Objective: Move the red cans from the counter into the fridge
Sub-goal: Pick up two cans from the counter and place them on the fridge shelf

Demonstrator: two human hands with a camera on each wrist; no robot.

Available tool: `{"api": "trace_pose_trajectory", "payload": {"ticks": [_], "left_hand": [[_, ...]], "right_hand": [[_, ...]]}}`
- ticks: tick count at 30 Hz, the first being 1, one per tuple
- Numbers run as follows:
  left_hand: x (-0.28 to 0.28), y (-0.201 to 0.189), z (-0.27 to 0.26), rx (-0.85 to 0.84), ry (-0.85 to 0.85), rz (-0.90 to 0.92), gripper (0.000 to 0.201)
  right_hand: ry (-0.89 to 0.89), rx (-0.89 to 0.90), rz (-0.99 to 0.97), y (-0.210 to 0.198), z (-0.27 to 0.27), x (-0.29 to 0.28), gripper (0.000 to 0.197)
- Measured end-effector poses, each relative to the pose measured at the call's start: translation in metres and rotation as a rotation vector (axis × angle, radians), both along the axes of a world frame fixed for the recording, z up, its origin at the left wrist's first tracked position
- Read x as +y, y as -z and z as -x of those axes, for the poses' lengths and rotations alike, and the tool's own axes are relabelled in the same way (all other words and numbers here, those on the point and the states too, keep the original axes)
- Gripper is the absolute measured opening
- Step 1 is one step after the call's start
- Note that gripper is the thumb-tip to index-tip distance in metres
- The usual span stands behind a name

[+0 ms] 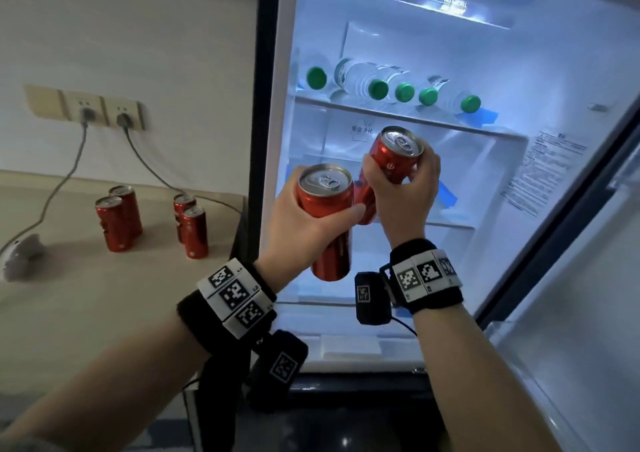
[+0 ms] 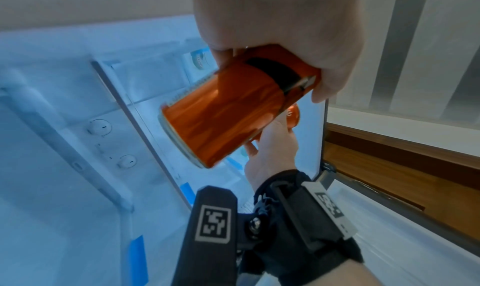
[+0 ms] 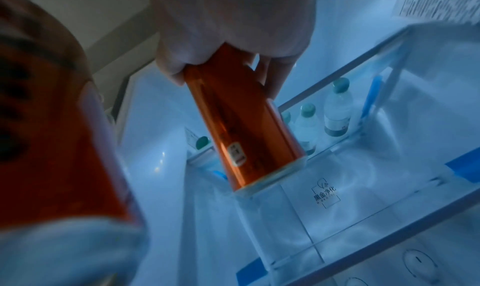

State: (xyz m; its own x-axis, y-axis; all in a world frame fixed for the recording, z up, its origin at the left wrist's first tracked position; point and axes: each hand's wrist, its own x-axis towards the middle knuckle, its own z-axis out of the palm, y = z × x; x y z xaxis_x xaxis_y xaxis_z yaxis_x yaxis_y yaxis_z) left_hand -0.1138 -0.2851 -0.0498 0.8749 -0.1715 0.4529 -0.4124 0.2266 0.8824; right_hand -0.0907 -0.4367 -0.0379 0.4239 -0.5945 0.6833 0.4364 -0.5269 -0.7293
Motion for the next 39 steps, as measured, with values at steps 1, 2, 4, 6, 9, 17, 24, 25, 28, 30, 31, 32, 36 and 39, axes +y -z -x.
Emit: {"api": "trace_pose_trajectory", "payload": {"ticks": [1, 2, 4, 6, 9, 17, 24, 25, 28, 30, 31, 32, 36, 39], "left_hand": [[-0.01, -0.001, -0.002, -0.01, -0.019, 0.006, 0.051], [-0.019, -0.002, -0.005, -0.018, -0.043, 0.008, 0.051], [-0.034, -0.003, -0.011, -0.016, -0.093, 0.013, 0.049], [-0.046, -0.002, -0.019, 0.002, -0.132, 0.029, 0.048], [-0.059, -0.001, -0.03, 0.044, -0.181, 0.043, 0.045], [-0.072, -0.001, -0.055, 0.08, -0.219, 0.053, 0.038], [-0.074, -0.004, -0.077, 0.076, -0.23, 0.015, 0.04], [-0.075, -0.005, -0.08, 0.08, -0.234, 0.018, 0.04], [-0.077, -0.006, -0.087, 0.108, -0.225, 0.04, 0.041], [-0.079, -0.006, -0.091, 0.122, -0.217, 0.053, 0.042], [-0.08, -0.006, -0.093, 0.125, -0.216, 0.058, 0.042], [-0.08, -0.006, -0.094, 0.13, -0.216, 0.061, 0.041], [-0.083, -0.005, -0.102, 0.174, -0.201, 0.093, 0.04], [-0.084, -0.002, -0.106, 0.199, -0.182, 0.116, 0.039]], "right_hand": [[-0.007, 0.023, -0.004, 0.0, -0.008, -0.011, 0.061], [0.003, 0.045, 0.001, 0.0, -0.014, -0.022, 0.059], [0.019, 0.093, 0.002, 0.0, -0.026, -0.039, 0.056], [-0.014, 0.146, -0.047, 0.004, -0.04, -0.051, 0.055], [-0.045, 0.213, -0.166, 0.009, -0.061, -0.062, 0.055], [-0.184, 0.344, -0.336, 0.006, -0.109, -0.075, 0.04], [-0.277, 0.425, -0.283, 0.009, -0.132, -0.071, 0.04], [-0.271, 0.438, -0.272, 0.008, -0.135, -0.07, 0.04], [-0.266, 0.467, -0.23, 0.007, -0.145, -0.069, 0.048], [-0.242, 0.479, -0.185, 0.008, -0.152, -0.069, 0.06], [-0.232, 0.485, -0.165, 0.009, -0.156, -0.07, 0.064], [-0.23, 0.494, -0.146, 0.01, -0.159, -0.071, 0.067], [-0.257, 0.558, -0.094, 0.009, -0.174, -0.074, 0.076], [-0.284, 0.595, -0.031, 0.006, -0.181, -0.077, 0.075]]}}
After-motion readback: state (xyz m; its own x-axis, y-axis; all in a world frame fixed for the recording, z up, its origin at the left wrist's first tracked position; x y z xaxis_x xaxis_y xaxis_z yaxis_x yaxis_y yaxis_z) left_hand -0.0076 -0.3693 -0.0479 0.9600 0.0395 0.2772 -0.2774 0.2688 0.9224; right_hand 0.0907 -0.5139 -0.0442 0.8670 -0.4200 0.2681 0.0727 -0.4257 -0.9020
